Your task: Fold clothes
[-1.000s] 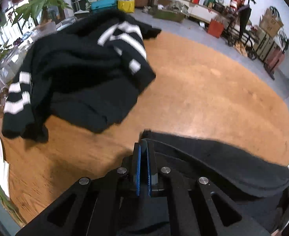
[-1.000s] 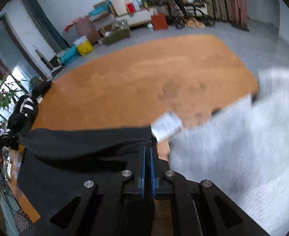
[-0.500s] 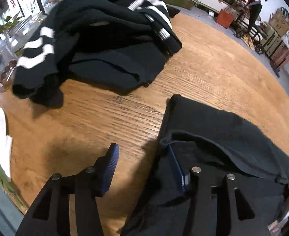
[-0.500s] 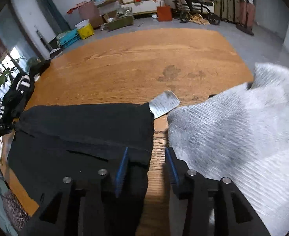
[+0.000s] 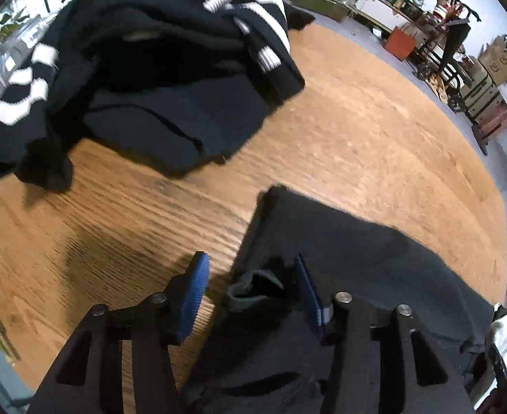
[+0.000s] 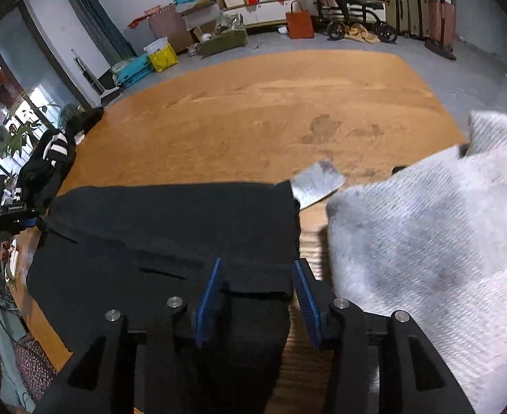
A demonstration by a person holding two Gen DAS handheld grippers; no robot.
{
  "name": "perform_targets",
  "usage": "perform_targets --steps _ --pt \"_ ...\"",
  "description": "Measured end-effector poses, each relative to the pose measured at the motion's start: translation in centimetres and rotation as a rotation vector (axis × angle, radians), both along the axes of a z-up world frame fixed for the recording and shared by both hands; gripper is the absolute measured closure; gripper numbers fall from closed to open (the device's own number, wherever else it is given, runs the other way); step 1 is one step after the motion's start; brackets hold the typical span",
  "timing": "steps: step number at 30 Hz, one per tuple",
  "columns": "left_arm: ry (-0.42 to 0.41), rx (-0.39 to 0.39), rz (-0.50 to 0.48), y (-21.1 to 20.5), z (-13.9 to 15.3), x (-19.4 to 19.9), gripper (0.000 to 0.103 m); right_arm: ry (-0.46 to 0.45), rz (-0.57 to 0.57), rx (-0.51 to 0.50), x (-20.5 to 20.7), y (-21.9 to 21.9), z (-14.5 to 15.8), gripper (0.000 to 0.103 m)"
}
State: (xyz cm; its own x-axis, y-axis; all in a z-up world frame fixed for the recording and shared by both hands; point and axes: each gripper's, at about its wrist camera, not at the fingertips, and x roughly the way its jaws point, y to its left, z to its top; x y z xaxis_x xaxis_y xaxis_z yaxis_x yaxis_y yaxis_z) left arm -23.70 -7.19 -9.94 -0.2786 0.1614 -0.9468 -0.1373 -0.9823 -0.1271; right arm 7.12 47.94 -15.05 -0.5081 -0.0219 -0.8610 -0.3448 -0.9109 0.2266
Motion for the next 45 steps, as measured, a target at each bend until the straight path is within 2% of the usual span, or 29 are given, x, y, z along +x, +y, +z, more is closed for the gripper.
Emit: perform_targets --steps 1,6,8,13,16,19,22,24,25,26,27,28,30,34,36,38,39,41,42,43,44,45 --pt "0.002 -0.023 -0.022 0.2 -0.3 0.4 0.087 -0.004 0.001 0.002 0.1 0.0 -0.2 0.056" --pt "0.057 -0.151 -0.172 0.6 0.3 3.1 0.088 -0.012 0.008 0.010 0.9 -0.3 -0.2 0.056" --pt "0.049 -0.173 -0.211 0.8 0.7 3.5 0.087 -0.018 0.011 0.019 0.9 -0.3 -0.1 0.056" --pt "0.063 -0.136 -0.141 0.6 2.8 1.8 0.084 0.025 -0.001 0.025 0.1 -0.2 0.8 0.056" --pt "0.099 -0.099 -0.087 0.6 3.8 0.5 0.076 0.031 -0.009 0.060 -1.8 0.3 1.4 0.056" --pt "0.083 -0.136 -0.090 2.1 2.4 -0.7 0.076 0.000 -0.027 0.085 -4.2 1.3 0.7 0.056" --pt "0.086 -0.187 -0.080 3.5 0.7 -1.7 0.076 -0.039 -0.050 0.050 -6.0 2.3 -0.8 0.056" --pt "0.106 -0.195 -0.079 4.0 -0.2 -2.1 0.076 -0.047 -0.065 0.017 -6.7 2.7 -1.6 0.056" --pt "0.119 -0.197 -0.076 4.2 -0.5 -2.2 0.076 -0.049 -0.062 0.003 -6.9 2.8 -2.0 0.060" --pt "0.146 -0.195 -0.072 4.2 -0.4 -2.2 0.077 -0.054 -0.054 0.004 -7.1 2.6 -2.2 0.073" --pt "0.174 -0.199 -0.070 4.3 -0.4 -2.2 0.082 -0.057 -0.041 0.021 -7.2 2.2 -2.4 0.080" --pt "0.202 -0.219 -0.076 4.5 -0.3 -2.2 0.094 -0.059 -0.026 0.044 -7.2 1.7 -2.5 0.090" --pt "0.232 -0.251 -0.072 4.7 -0.3 -2.4 0.096 -0.055 -0.014 0.071 -7.1 1.2 -2.7 0.093" --pt "0.291 -0.350 -0.041 4.9 -0.8 -3.2 0.100 -0.025 -0.066 0.037 -6.9 2.0 -3.1 0.094" --pt "0.305 -0.325 -0.025 3.8 -0.7 -3.4 0.100 -0.018 -0.071 0.066 -7.1 1.8 -3.2 0.094" --pt "0.315 -0.234 0.003 2.5 0.2 -3.1 0.100 -0.021 -0.058 0.091 -7.3 1.4 -3.1 0.093" --pt "0.316 -0.196 -0.008 2.1 0.8 -2.5 0.100 -0.017 -0.062 0.091 -7.2 1.3 -2.9 0.089" --pt "0.317 -0.131 -0.035 1.4 1.9 -1.2 0.099 0.014 -0.107 0.087 -6.3 1.6 -1.9 0.061" --pt "0.320 -0.126 -0.065 1.4 2.4 -0.4 0.099 0.039 -0.133 0.086 -5.6 1.6 -1.2 0.061" --pt "0.326 -0.121 -0.108 1.6 2.9 0.7 0.099 0.062 -0.129 0.077 -5.1 1.4 -0.4 0.065" --pt "0.325 -0.122 -0.157 2.2 3.1 1.8 0.099 0.084 -0.110 0.064 -4.8 1.0 0.3 0.073" --pt "0.312 -0.133 -0.217 3.5 2.7 2.7 0.099 0.101 -0.078 0.050 -4.6 0.2 0.8 0.075"
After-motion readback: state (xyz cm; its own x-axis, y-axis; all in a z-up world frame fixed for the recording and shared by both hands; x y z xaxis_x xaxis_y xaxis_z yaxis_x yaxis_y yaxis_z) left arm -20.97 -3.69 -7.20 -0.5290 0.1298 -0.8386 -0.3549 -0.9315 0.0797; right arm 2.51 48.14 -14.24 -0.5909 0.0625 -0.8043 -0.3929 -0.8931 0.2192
